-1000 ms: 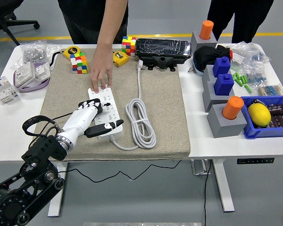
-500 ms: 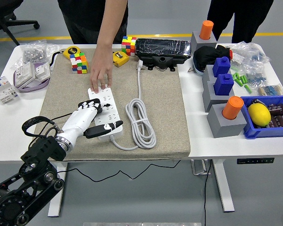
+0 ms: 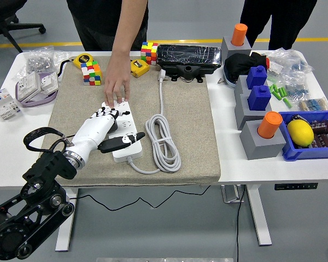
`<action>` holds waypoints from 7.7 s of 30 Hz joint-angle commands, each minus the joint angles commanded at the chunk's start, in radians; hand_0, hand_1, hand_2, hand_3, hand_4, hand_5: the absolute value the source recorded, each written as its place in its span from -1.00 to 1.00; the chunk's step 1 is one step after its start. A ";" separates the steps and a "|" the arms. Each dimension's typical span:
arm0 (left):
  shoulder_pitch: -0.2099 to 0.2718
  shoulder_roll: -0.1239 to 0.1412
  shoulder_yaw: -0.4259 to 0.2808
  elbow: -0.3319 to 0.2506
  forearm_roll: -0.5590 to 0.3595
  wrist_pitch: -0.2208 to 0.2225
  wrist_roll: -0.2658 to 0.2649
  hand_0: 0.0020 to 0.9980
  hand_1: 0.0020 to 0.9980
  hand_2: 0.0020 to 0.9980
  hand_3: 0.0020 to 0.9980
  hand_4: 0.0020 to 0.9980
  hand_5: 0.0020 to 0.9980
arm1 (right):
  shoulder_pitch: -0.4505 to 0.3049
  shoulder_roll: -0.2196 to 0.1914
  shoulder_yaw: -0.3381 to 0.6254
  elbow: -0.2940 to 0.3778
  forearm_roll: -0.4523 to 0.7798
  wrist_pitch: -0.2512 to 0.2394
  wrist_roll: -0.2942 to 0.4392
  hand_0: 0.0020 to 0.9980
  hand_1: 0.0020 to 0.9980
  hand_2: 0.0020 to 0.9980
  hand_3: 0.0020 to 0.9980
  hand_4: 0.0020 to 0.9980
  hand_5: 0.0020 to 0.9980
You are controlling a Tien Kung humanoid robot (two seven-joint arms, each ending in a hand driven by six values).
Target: Pick up the plug,place it near the board,insert it into the board,press the button
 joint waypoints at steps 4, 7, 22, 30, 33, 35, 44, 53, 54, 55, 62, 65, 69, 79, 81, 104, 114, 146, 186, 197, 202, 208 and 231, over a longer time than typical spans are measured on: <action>-0.015 0.003 -0.004 -0.005 0.007 0.002 -0.006 1.00 0.88 0.82 0.76 1.00 1.00 | 0.002 -0.001 -0.001 0.000 0.002 -0.001 -0.001 0.65 0.53 0.51 0.59 1.00 1.00; -0.038 0.006 -0.012 0.005 0.019 -0.019 -0.010 0.57 0.56 0.56 0.74 1.00 0.73 | 0.004 -0.002 -0.002 0.000 0.005 -0.001 0.001 0.65 0.53 0.51 0.59 1.00 1.00; -0.205 0.010 -0.031 0.087 0.131 -0.190 0.002 -0.61 -0.87 -0.69 0.78 0.14 -1.00 | 0.006 0.001 -0.002 0.000 0.004 -0.002 0.001 0.65 0.53 0.51 0.59 1.00 1.00; -0.200 0.032 -0.031 0.024 0.120 -0.280 0.038 -0.67 -0.96 -0.76 0.71 -0.18 -1.00 | 0.004 0.000 0.000 0.000 0.000 -0.004 -0.002 0.65 0.53 0.51 0.59 1.00 1.00; -0.169 0.063 -0.042 -0.058 0.086 -0.358 0.080 -0.67 -0.96 -0.76 0.71 -0.18 -1.00 | 0.001 -0.001 0.001 0.000 -0.001 -0.004 -0.003 0.65 0.53 0.51 0.59 1.00 1.00; -0.154 0.074 -0.047 -0.099 0.074 -0.378 0.096 -0.69 -0.97 -0.77 0.72 -0.16 -1.00 | 0.000 -0.001 0.004 0.000 -0.004 -0.005 -0.004 0.65 0.53 0.51 0.59 1.00 1.00; -0.027 0.090 -0.093 -0.256 -0.130 -0.432 0.117 -0.69 -0.97 -0.76 0.71 -0.15 -1.00 | -0.003 0.001 0.002 0.000 -0.002 -0.004 -0.003 0.65 0.53 0.51 0.59 1.00 1.00; 0.031 0.049 -0.086 -0.194 -0.212 -0.439 0.110 -0.70 -0.95 -0.73 0.73 -0.04 -1.00 | -0.005 0.008 0.005 0.000 0.001 -0.003 -0.001 0.65 0.53 0.51 0.59 1.00 1.00; 0.031 0.046 -0.083 -0.184 -0.205 -0.438 0.113 -0.70 -0.95 -0.73 0.73 -0.04 -1.00 | -0.004 0.008 0.005 0.000 0.001 -0.003 -0.001 0.65 0.53 0.51 0.59 1.00 1.00; 0.030 0.044 -0.080 -0.174 -0.192 -0.438 0.117 -0.70 -0.95 -0.73 0.73 -0.04 -1.00 | -0.002 0.009 0.005 0.000 0.000 -0.003 0.000 0.65 0.53 0.51 0.59 1.00 1.00; 0.023 0.037 -0.069 -0.129 -0.142 -0.439 0.130 -0.70 -0.95 -0.72 0.71 0.02 -1.00 | -0.005 0.007 0.002 0.000 0.008 -0.004 0.002 0.65 0.53 0.51 0.59 1.00 1.00; 0.021 0.035 -0.062 -0.123 -0.120 -0.440 0.139 -0.69 -0.95 -0.72 0.70 0.01 -1.00 | -0.007 0.007 -0.001 0.000 0.006 -0.002 -0.003 0.65 0.53 0.51 0.59 1.00 1.00; 0.029 0.034 -0.057 -0.113 -0.102 -0.440 0.146 -0.69 -0.95 -0.72 0.70 0.01 -1.00 | -0.014 0.010 0.005 0.000 0.001 -0.001 0.000 0.65 0.53 0.51 0.59 1.00 1.00; 0.010 0.039 -0.051 -0.105 -0.097 -0.444 0.145 -0.69 -0.95 -0.72 0.70 0.03 -1.00 | 0.000 0.009 0.011 0.000 -0.001 -0.002 0.004 0.65 0.53 0.51 0.59 1.00 1.00; 0.011 0.039 -0.049 -0.104 -0.097 -0.444 0.145 -0.69 -0.95 -0.72 0.70 0.03 -1.00 | -0.001 0.008 0.011 0.000 -0.001 -0.002 0.004 0.65 0.53 0.51 0.59 1.00 1.00; 0.014 0.044 -0.034 -0.085 -0.083 -0.428 0.134 -0.69 -0.95 -0.73 0.69 -0.01 -1.00 | -0.015 0.005 0.010 0.000 -0.004 -0.003 0.000 0.65 0.53 0.51 0.59 1.00 1.00; 0.011 0.045 -0.031 -0.083 -0.078 -0.431 0.137 -0.69 -0.96 -0.73 0.68 -0.04 -1.00 | -0.011 0.003 0.009 0.000 -0.004 -0.003 0.001 0.65 0.53 0.51 0.59 1.00 1.00; -0.007 0.043 -0.028 -0.075 -0.054 -0.422 0.123 -0.69 -0.96 -0.74 0.67 -0.06 -1.00 | -0.005 0.003 0.021 0.000 -0.013 -0.004 0.000 0.65 0.53 0.51 0.59 1.00 1.00; 0.063 0.010 -0.109 -0.142 -0.053 -0.118 -0.105 1.00 1.00 1.00 1.00 1.00 0.15 | -0.012 0.004 0.009 0.000 -0.001 -0.004 -0.001 0.65 0.53 0.51 0.59 1.00 1.00; 0.066 0.030 -0.120 -0.168 -0.045 -0.159 -0.079 0.91 0.98 0.94 1.00 1.00 0.20 | -0.005 0.000 0.008 0.000 0.001 -0.004 -0.001 0.65 0.52 0.51 0.59 1.00 1.00; 0.074 0.038 -0.124 -0.168 -0.042 -0.189 -0.059 -0.14 0.15 0.24 0.86 1.00 0.15 | -0.006 0.001 0.007 0.000 0.002 -0.004 -0.001 0.65 0.53 0.51 0.59 1.00 1.00; 0.083 0.034 -0.132 -0.157 -0.022 -0.244 -0.027 -0.48 -0.61 -0.32 0.78 0.33 -0.43 | -0.004 0.002 0.005 0.000 0.005 -0.002 0.000 0.65 0.53 0.51 0.59 1.00 1.00; 0.077 0.034 -0.070 -0.109 0.081 -0.383 0.068 -0.70 -1.00 -0.75 0.62 -0.51 -1.00 | -0.008 0.002 0.008 0.000 0.002 -0.005 0.000 0.65 0.53 0.51 0.59 1.00 1.00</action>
